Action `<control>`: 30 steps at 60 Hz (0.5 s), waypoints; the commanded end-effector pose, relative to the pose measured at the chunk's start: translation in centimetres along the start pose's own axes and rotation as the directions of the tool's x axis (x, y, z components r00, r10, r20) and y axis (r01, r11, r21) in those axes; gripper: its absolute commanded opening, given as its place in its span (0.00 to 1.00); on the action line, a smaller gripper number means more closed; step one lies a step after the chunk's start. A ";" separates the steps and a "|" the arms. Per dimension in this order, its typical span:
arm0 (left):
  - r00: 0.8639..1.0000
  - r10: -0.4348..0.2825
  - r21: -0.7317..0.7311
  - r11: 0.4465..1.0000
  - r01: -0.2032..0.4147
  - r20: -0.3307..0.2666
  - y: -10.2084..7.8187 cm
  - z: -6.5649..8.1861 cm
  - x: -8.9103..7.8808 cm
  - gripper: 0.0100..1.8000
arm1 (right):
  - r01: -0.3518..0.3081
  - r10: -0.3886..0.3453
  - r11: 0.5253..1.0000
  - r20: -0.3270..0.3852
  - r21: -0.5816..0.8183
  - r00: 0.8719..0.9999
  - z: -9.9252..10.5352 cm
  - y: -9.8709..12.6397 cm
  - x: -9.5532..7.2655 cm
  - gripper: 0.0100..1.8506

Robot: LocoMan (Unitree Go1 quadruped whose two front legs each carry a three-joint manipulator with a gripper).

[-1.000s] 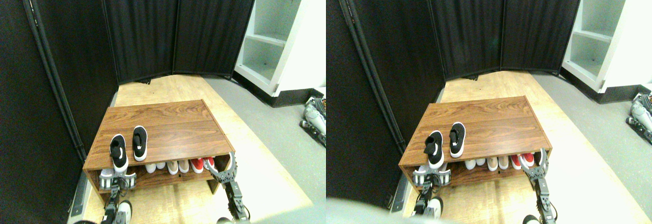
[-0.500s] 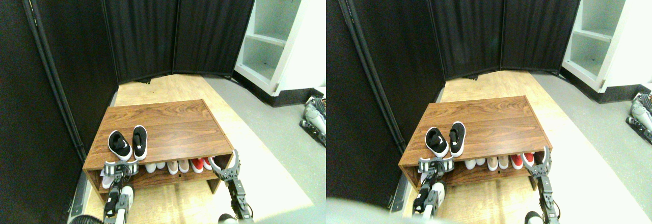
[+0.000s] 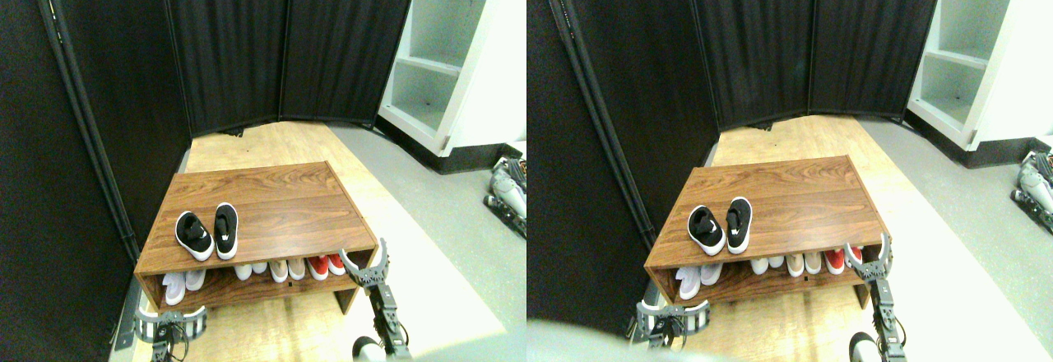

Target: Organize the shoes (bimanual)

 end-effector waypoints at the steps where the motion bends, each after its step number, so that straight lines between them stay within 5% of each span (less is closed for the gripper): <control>1: 0.997 -0.073 0.083 0.994 0.069 0.039 -1.6 1.6 0.1 0.32 | -0.030 0.030 1.000 -0.003 0.007 1.000 -0.1 0.4 0.2 0.36; 7: 0.988 -0.129 0.113 0.986 0.119 0.083 -2.6 3.8 0.5 0.01 | -0.035 0.035 0.999 -0.002 0.013 0.999 -0.1 0.3 0.3 0.36; 17: 0.972 -0.216 0.230 0.954 0.191 0.088 -3.7 6.1 1.6 0.00 | -0.032 0.032 0.999 -0.001 0.012 0.999 -0.2 0.3 0.2 0.36; 30: 0.975 -0.192 0.298 0.943 0.151 0.115 -4.0 7.5 4.0 0.00 | -0.036 0.036 0.999 -0.003 0.024 0.999 -0.2 0.3 0.1 0.37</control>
